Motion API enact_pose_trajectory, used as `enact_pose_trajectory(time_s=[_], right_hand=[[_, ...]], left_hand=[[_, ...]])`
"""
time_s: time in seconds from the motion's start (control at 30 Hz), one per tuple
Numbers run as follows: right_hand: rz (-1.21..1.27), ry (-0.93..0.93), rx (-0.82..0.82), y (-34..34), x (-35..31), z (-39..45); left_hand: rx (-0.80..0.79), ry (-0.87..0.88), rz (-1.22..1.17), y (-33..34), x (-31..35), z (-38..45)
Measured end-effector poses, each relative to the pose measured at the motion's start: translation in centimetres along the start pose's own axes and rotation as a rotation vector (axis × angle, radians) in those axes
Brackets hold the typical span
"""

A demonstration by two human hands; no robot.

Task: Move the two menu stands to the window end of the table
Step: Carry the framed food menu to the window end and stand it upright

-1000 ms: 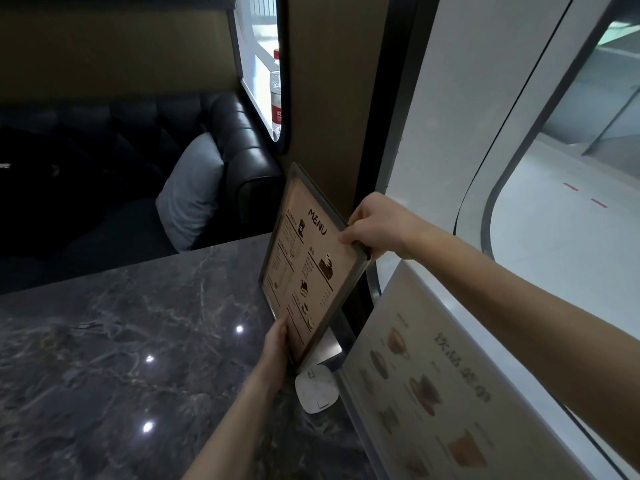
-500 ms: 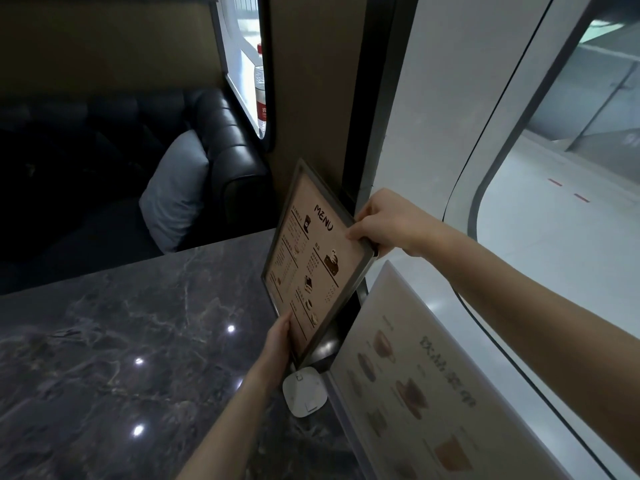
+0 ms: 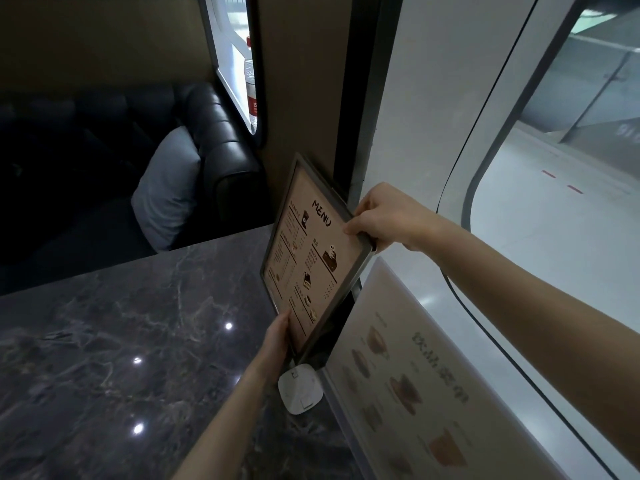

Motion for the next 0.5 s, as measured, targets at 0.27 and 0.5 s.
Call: enact_pose_trajectory(time_s=[0.27,0.5], right_hand=[[-0.041,-0.005,0.037,-0.1,0.2,-0.5],[-0.099,-0.065,0.079,0.2,0.2,-1.9]], left_hand=[[0.037,-0.037,0.309,-0.3,-0.8,-1.4],[0.166,0.203,0.974,-0.3,-0.6,-3.7]])
Point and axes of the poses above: each hand's wrist, its own z-axis towards the middle knuckle, its own y-axis out of the palm, x = y × z, the point moved 5 cm from there along z, towards the middle knuckle, and after that the axes turned 8 degrees about x, right-handed, at the moved point
